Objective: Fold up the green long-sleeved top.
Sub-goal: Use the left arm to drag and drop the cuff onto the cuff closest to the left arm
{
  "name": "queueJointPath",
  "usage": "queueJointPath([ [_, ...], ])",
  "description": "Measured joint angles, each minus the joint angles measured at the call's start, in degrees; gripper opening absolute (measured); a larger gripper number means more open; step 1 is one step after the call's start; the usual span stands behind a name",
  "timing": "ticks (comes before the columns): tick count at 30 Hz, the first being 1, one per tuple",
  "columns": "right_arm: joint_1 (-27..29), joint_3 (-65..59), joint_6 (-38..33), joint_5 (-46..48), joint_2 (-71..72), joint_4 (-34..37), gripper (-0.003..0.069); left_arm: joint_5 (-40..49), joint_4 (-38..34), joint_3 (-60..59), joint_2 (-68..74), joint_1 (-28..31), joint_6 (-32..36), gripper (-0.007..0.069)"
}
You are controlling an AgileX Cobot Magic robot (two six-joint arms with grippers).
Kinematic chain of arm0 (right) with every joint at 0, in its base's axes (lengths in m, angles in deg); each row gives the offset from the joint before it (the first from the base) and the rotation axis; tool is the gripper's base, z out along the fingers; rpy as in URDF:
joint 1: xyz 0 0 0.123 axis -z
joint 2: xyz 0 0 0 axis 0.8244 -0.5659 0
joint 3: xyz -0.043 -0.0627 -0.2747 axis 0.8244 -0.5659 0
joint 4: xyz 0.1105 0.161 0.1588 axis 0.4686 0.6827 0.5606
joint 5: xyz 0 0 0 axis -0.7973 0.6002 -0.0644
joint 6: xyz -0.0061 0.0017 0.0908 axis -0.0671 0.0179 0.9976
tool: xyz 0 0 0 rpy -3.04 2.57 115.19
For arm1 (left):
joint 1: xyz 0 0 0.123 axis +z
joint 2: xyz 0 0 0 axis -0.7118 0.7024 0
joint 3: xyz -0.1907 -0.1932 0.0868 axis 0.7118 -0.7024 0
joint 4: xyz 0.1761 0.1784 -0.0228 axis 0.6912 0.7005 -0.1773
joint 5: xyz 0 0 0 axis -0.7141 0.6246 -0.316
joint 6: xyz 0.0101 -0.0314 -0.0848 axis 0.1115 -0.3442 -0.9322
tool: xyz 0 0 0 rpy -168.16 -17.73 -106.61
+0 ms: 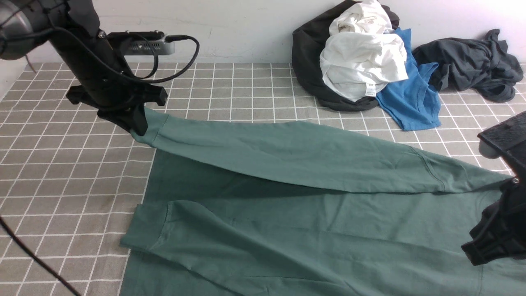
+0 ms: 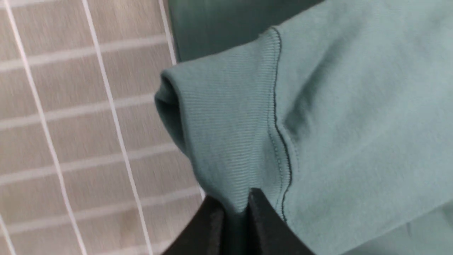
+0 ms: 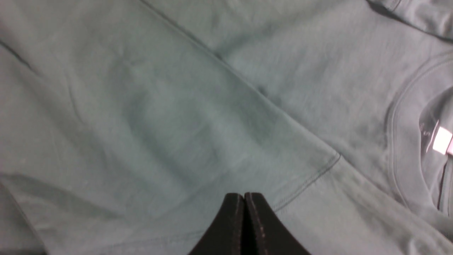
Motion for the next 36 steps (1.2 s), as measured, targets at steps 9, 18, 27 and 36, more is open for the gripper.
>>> queueJointPath([
  [9,0.0,0.0,0.0,5.3,12.2,2.5,-0.0016,-10.8,-5.2,-37.4,-22.5,-3.1,3.0,0.0033],
  [18,0.0,0.0,0.0,8.8,14.3,5.0,-0.0016,-22.4,-5.6,-57.5,-28.8,-5.4,3.2,0.0042],
  [27,0.0,0.0,-0.2,8.8,14.3,5.6,-0.0016,-22.9,-2.8,-58.4,-28.8,-5.4,3.2,0.0298],
  [36,-5.6,0.0,-2.9,8.8,14.3,9.0,-0.0016,-11.6,-2.1,-56.5,-36.3,-16.0,10.6,0.0446],
])
